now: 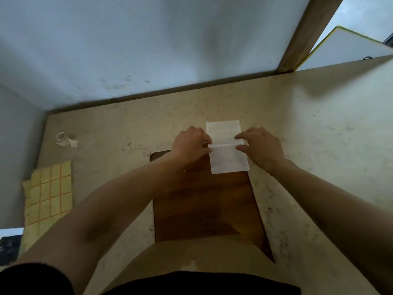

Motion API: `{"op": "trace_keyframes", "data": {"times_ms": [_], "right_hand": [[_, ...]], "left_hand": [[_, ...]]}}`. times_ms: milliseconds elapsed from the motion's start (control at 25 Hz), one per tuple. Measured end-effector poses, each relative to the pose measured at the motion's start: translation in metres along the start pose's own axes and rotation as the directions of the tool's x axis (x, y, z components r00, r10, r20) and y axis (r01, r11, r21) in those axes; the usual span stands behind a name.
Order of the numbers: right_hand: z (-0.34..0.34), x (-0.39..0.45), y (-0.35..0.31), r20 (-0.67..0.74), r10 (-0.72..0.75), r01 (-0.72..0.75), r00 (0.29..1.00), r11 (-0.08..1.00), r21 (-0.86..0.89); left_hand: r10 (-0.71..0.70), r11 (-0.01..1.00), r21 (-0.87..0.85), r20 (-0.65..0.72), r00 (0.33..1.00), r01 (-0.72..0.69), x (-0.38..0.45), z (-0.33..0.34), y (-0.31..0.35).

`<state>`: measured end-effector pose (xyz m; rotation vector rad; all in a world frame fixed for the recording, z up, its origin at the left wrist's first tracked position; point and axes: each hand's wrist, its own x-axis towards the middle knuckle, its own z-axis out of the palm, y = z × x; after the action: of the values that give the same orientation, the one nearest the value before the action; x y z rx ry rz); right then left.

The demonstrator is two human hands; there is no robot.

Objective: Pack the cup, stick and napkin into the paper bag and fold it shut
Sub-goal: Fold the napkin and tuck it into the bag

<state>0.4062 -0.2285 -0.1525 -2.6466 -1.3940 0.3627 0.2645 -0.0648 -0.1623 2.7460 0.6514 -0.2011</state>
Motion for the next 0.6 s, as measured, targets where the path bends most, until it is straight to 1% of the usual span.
{"op": "trace_keyframes", "data": {"times_ms": [80, 160, 360, 520, 600], "right_hand": [[0.011, 0.007, 0.005, 0.041, -0.002, 0.002, 0.999, 1.0, 0.003], [0.019, 0.011, 0.01, 0.045, 0.001, -0.001, 0.999, 1.0, 0.004], [0.033, 0.019, 0.019, 0.017, 0.019, -0.02, 1.0, 0.999, 0.03], [0.037, 0.021, 0.018, -0.038, 0.016, -0.015, 0.999, 0.999, 0.028], [0.039, 0.02, 0.018, -0.056, 0.011, -0.01, 0.998, 1.0, 0.023]], "left_hand": [[0.027, 1.0, 0.016, -0.001, 1.0, -0.027, 0.007, 0.012, 0.0], [0.048, 0.998, 0.052, -0.035, 0.998, -0.046, 0.011, 0.019, 0.0], [0.063, 0.995, 0.08, -0.094, 0.994, -0.055, 0.017, 0.025, 0.001], [0.123, 0.983, 0.154, -0.156, 0.98, -0.099, 0.014, 0.031, 0.001], [0.129, 0.984, 0.144, -0.171, 0.977, -0.105, 0.013, 0.033, 0.001]]}}
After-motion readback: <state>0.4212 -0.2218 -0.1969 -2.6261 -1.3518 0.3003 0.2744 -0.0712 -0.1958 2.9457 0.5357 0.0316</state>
